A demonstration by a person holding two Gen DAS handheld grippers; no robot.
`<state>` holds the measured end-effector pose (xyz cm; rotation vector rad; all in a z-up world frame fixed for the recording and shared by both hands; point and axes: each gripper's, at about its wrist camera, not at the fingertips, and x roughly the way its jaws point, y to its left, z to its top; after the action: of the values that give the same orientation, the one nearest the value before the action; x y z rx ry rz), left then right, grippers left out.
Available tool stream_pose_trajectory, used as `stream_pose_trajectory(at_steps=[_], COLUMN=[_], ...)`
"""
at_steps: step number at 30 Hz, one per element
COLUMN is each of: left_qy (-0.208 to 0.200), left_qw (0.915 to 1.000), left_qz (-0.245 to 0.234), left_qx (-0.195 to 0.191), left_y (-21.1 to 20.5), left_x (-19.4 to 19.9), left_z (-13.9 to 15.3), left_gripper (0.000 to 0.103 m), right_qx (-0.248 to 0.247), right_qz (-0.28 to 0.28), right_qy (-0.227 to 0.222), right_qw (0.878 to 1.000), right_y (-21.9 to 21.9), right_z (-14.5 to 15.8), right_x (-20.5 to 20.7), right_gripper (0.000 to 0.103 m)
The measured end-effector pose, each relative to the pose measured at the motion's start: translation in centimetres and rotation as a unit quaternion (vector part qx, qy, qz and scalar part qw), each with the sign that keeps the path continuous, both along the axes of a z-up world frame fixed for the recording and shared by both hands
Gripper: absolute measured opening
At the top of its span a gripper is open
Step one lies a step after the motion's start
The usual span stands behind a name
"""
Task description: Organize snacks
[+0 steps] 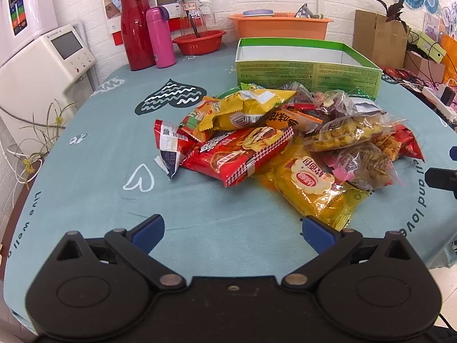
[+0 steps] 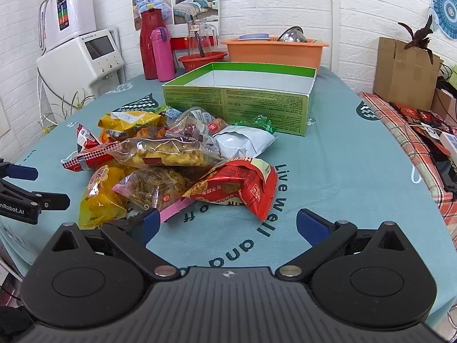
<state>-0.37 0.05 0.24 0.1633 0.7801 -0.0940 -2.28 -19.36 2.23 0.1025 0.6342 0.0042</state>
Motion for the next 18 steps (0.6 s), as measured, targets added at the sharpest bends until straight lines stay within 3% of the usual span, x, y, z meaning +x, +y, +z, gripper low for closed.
stream_pose_trajectory(at_steps=[18], left_qy=[-0.007], left_qw=[0.9999], left_qz=[-0.001], left_qx=[-0.011], left_y=[0.18], left_x=[-0.30], left_z=[0.27], left_gripper=[0.103], right_qx=[-0.006], right_qz=[0.006], right_qy=[0.005], right_qw=[1.000], right_y=[0.48], right_z=[-0.13], right_x=[-0.04], right_gripper=[0.103])
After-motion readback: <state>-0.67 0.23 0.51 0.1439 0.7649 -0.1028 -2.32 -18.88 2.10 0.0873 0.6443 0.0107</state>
